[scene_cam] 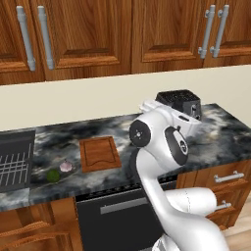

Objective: Open the cabinet. Place the bowl and condiment on the counter. Then place the lime and garlic on the cutting board.

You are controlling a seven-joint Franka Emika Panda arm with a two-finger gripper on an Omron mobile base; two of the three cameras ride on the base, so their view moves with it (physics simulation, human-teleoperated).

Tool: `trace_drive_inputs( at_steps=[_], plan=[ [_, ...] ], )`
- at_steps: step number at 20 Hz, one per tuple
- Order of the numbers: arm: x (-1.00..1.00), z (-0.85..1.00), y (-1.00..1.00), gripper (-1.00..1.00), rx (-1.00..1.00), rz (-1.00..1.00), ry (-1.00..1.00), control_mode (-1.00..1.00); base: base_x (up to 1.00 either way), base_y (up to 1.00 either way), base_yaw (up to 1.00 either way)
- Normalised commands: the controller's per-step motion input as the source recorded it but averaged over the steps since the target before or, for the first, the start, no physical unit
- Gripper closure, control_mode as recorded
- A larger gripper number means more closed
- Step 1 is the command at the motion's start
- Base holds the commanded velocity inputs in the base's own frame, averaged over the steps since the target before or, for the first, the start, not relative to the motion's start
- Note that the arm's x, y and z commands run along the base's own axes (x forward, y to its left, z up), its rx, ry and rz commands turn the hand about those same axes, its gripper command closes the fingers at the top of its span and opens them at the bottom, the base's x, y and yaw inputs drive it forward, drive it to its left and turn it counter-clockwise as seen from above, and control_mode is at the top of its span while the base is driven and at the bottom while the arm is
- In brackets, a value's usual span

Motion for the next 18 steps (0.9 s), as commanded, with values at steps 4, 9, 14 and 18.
trace_drive_inputs(
  at_steps=[4,9,14,18],
  plan=[
    [0.31,-0.45,0.0,1.0,0.0,-0.01,0.06,-1.0,0.0,0.0,0.0],
    [0.19,-0.3,0.01,1.0,0.0,0.0,0.1,-1.0,0.0,0.0,0.0],
    [0.18,-0.43,0.05,1.0,0.0,-0.02,0.04,-1.0,0.0,0.0,0.0],
    [0.2,-0.46,0.19,1.0,0.0,-0.02,0.04,-1.0,0.0,0.0,0.0]
  ],
)
